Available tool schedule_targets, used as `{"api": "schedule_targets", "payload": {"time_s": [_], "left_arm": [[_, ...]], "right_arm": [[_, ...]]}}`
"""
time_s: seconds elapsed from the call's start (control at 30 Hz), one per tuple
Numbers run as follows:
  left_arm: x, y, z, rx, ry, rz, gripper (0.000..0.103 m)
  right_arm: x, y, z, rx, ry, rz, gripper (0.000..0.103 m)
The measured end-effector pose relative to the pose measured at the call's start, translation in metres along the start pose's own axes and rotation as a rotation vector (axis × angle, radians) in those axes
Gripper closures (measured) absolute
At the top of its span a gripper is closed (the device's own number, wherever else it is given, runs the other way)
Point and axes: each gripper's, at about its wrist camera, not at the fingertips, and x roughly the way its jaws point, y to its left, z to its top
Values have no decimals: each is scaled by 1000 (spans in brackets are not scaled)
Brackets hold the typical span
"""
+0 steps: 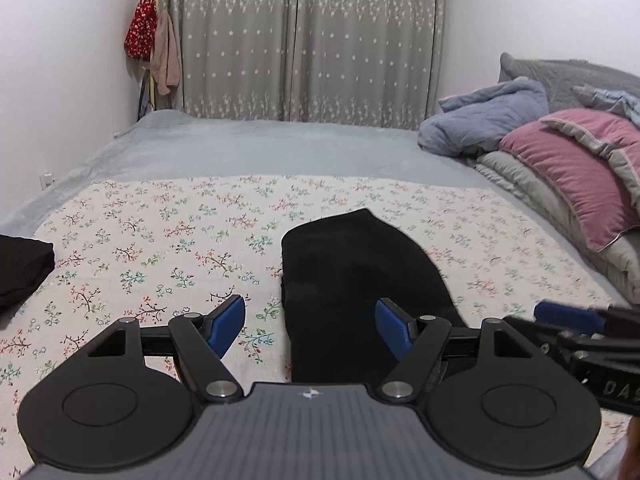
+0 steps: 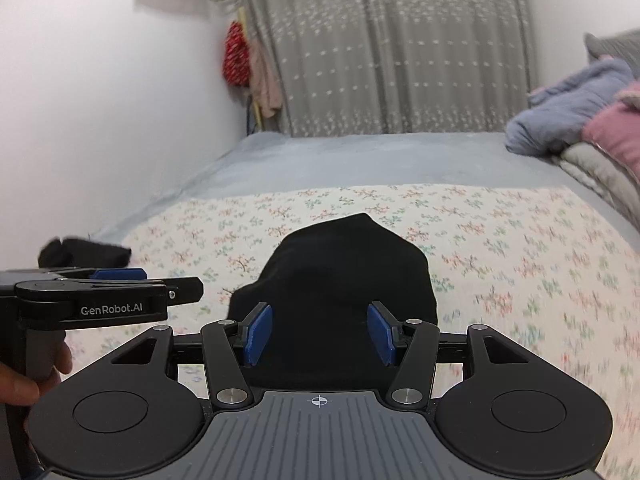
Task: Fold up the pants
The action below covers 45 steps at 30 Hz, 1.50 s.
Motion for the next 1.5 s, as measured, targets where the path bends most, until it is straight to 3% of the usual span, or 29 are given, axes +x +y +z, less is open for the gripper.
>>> {"api": "schedule_targets", "payload": {"time_s": [0.17,0.33,0.77,0.9,0.97,1.03,1.2,1.5], "left_arm": [[-12,-3,-3,9,-38,13,20],[-2,2,-11,-24,8,9,20],[-1,1,-23,-87,57,9,15],[-7,3,-31,-101,64,43,10],[-11,4,-32,-99,66,49,6],[-16,4,-32,-101,57,57,1],[-19,2,-32,-87,43,85,0],[-7,-2,-36,-62,79,89,0]], "right_arm": [[-19,1,-9,45,-30,-6,45],[-17,-1,-21,94,-17,-18,45],[-17,14,-27,12,-29,-38,43],[-22,19,-28,-17,-38,-28,38],[-26,20,-28,-30,-43,-28,32],[-29,22,-28,-47,-51,-34,19],[-32,24,-28,-72,-64,-61,6],[-20,18,-33,-76,-22,-103,0]]}}
